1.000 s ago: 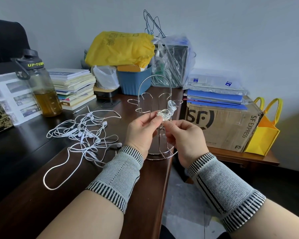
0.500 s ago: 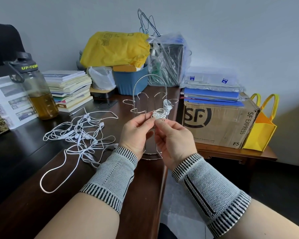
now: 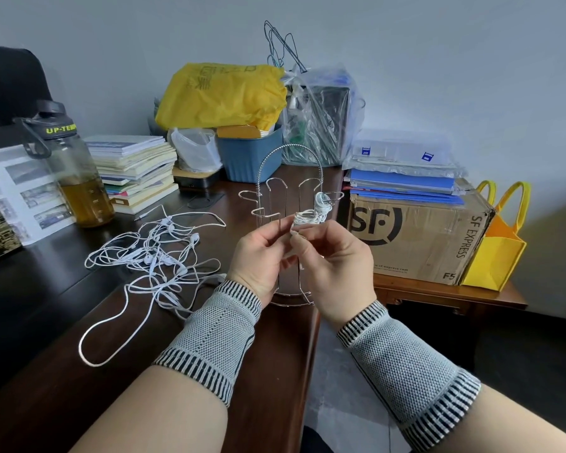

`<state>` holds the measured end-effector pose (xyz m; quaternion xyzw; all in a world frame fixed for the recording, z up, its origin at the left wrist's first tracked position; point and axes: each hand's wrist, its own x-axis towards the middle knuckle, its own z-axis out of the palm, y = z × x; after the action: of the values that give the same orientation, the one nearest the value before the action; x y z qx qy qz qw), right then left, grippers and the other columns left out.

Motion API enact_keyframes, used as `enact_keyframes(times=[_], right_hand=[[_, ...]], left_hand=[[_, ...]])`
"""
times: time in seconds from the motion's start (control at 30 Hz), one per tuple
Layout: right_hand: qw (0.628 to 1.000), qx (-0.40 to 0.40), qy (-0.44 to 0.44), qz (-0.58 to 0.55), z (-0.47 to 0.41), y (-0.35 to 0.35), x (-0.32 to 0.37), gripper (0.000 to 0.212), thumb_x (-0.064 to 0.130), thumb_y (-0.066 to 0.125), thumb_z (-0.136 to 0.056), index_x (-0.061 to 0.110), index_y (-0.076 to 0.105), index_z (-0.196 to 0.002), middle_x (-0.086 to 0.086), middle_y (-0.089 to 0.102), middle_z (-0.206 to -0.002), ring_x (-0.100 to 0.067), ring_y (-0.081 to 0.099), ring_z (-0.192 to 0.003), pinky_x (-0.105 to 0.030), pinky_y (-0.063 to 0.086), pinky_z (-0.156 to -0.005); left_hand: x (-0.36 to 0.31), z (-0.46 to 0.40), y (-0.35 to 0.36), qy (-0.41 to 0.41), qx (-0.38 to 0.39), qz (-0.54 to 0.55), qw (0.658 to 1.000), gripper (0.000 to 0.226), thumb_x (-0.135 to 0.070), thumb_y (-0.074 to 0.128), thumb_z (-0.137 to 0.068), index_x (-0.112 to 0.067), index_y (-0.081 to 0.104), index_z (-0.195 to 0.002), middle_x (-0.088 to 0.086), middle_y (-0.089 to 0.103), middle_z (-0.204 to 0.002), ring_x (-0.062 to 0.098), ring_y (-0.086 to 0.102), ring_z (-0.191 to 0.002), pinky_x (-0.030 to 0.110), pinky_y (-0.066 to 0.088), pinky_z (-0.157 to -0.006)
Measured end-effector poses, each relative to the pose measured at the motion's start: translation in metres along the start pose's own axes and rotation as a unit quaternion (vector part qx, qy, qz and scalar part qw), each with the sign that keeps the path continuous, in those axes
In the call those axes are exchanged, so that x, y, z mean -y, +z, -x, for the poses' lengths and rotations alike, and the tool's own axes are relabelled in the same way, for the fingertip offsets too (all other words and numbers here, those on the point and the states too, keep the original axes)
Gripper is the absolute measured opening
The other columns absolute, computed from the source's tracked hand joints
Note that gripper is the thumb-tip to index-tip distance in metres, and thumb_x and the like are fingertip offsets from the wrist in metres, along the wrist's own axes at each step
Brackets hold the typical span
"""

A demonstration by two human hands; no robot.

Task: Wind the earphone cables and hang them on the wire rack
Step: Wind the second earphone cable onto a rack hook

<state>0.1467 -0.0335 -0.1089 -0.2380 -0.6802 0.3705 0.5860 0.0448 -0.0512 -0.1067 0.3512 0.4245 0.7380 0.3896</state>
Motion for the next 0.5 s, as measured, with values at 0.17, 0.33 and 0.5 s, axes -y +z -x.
enact_keyframes(times=[0.17,0.33,0.5], right_hand=[[0.979,-0.067,0.149,-0.12,-0.001,0.003,0.005,0.019,0.005,0.072,-0.083,0.015,0.062,-0.07,-0.003,0.069,-0.072,-0.012,0.064,-0.066,-0.025,0.052,-0.066],[0.846,-0.132,0.356,-0.374,-0.008,0.01,0.018,0.006,0.002,0.067,-0.085,0.007,0.064,-0.084,-0.01,0.067,-0.073,-0.013,0.063,-0.062,-0.022,0.05,-0.059],[0.829,-0.159,0.376,-0.383,-0.01,0.016,0.022,0.004,0.003,0.067,-0.086,0.007,0.066,-0.087,-0.007,0.069,-0.072,-0.011,0.065,-0.061,-0.021,0.05,-0.057]], left_hand=[[0.001,0.001,-0.002,-0.008,-0.012,-0.037,0.999,0.023,-0.003,0.057,-0.093,-0.021,0.073,-0.095,-0.002,0.074,-0.084,0.01,0.063,-0.077,0.022,0.044,-0.067],[-0.002,0.002,0.001,-0.014,-0.035,-0.011,0.999,0.019,-0.005,0.057,-0.094,-0.015,0.072,-0.098,0.002,0.072,-0.081,0.015,0.061,-0.077,0.029,0.042,-0.073],[0.0,0.001,0.002,-0.005,-0.031,-0.038,0.999,0.014,-0.01,0.063,-0.091,-0.017,0.072,-0.098,0.008,0.072,-0.092,0.02,0.061,-0.085,0.034,0.043,-0.081]])
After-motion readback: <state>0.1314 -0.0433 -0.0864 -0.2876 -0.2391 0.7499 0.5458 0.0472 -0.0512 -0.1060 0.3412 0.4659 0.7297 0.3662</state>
